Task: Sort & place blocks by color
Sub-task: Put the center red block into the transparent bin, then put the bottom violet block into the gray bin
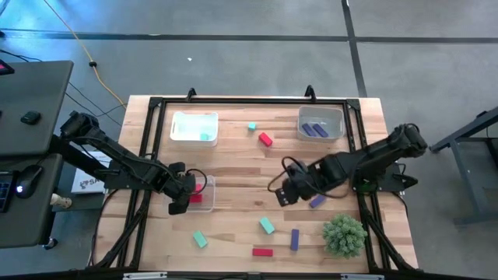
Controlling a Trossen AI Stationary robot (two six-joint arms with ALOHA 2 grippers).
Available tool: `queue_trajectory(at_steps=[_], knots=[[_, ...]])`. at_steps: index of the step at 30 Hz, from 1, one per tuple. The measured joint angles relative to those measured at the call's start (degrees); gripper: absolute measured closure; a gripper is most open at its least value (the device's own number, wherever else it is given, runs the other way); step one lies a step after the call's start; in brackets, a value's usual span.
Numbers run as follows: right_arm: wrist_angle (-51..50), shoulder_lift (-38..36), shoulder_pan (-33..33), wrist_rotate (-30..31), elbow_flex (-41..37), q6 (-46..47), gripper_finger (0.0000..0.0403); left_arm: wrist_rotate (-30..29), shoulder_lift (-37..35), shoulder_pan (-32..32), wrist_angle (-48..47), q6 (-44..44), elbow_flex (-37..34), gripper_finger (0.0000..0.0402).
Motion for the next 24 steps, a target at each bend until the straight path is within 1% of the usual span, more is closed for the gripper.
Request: queue_trajectory(at_steps=[5,10,14,19,24], knots=[[0.0,0.0,5.5,3.6,0.0,9.5,0.0218,0.0,0.0,0.0,0.0,0.0,0.0,0.0310],[0.0,0.0,9.7,4.3,0.0,16.9,0.0218,0.0,0.0,0.0,0.0,-0.8,0.0,0.0295],[0.0,0.0,12.4,6.5,0.0,21.8,0.0218,0.0,0.0,0.0,0.0,-3.2,0.0,0.0289],[1.0,0.0,14.8,6.4,0.0,25.5,0.0218,0.1,0.0,0.0,-0.1,-5.9,0.1,0.0288],[4.6,0.7,16.0,6.4,0.0,26.1,0.0218,0.0,0.0,0.4,-0.7,-5.4,2.6,0.0288]])
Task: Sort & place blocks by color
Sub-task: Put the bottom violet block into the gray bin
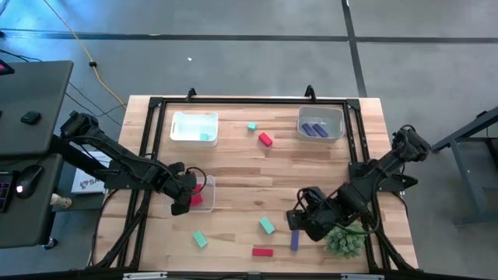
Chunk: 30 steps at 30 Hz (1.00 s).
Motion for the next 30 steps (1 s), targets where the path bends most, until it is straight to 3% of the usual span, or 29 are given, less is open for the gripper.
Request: queue_trajectory(at_steps=[17,30], knots=[[8.4,13.6,0.6,-8.2,0.0,0.4,0.0218,0.1,0.0,3.0,-3.3,1.5,11.2,0.0288],[7.2,20.1,3.0,-7.2,0.0,10.1,0.0218,0.1,0.0,3.0,-4.5,1.6,18.4,0.0288]])
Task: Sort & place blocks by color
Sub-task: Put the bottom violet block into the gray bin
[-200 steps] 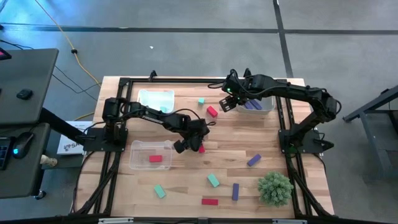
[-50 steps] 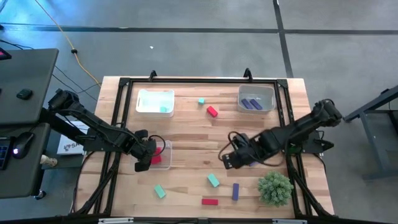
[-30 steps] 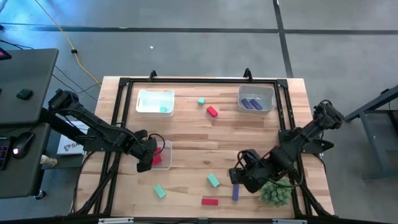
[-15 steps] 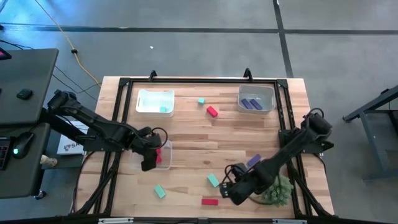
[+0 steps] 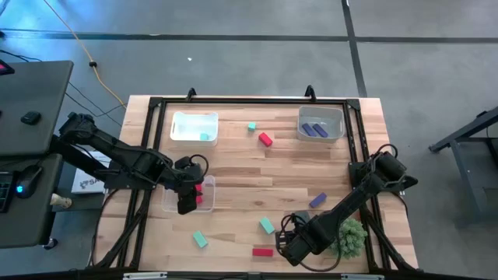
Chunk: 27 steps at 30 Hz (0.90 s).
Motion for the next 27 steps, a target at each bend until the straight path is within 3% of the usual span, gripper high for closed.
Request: queue_trajectory(at_steps=[14,27], knots=[[0.7,4.9,0.6,1.3,0.0,3.5,0.0218,-0.2,0.0,0.7,0.2,5.5,8.0,0.0288],[4.2,8.4,0.8,-1.8,0.0,3.7,0.0223,-0.3,0.0,4.5,0.2,10.2,8.9,0.0288]])
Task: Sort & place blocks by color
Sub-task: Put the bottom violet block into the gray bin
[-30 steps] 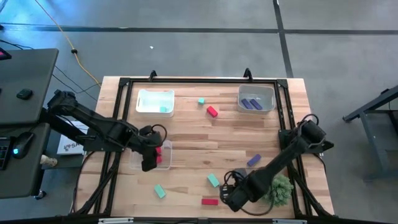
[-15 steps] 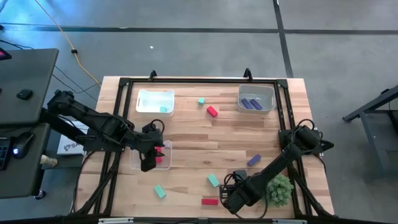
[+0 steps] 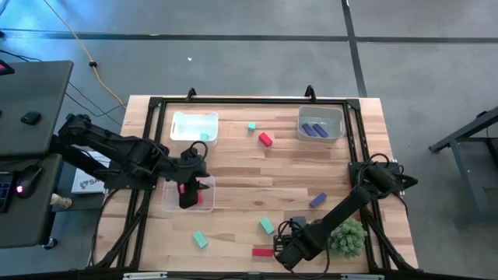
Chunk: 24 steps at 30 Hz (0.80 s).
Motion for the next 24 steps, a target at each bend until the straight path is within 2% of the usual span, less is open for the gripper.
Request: queue_trajectory(at_steps=[3,9,17,24], knots=[[-0.1,0.0,0.0,-0.1,0.0,-0.3,0.0247,-0.1,0.0,1.3,0.0,1.0,0.0,0.0288],[-0.1,0.0,0.0,-0.2,0.1,-1.7,0.0327,-0.1,0.0,4.4,0.0,3.1,0.0,0.0288],[-2.1,0.6,-0.4,0.1,3.4,-6.2,0.0327,0.8,0.0,9.3,0.0,4.4,0.0,0.0288],[-5.1,0.5,-3.0,3.4,8.3,-10.2,0.0324,5.4,0.0,15.4,0.0,7.2,0.0,0.0288]])
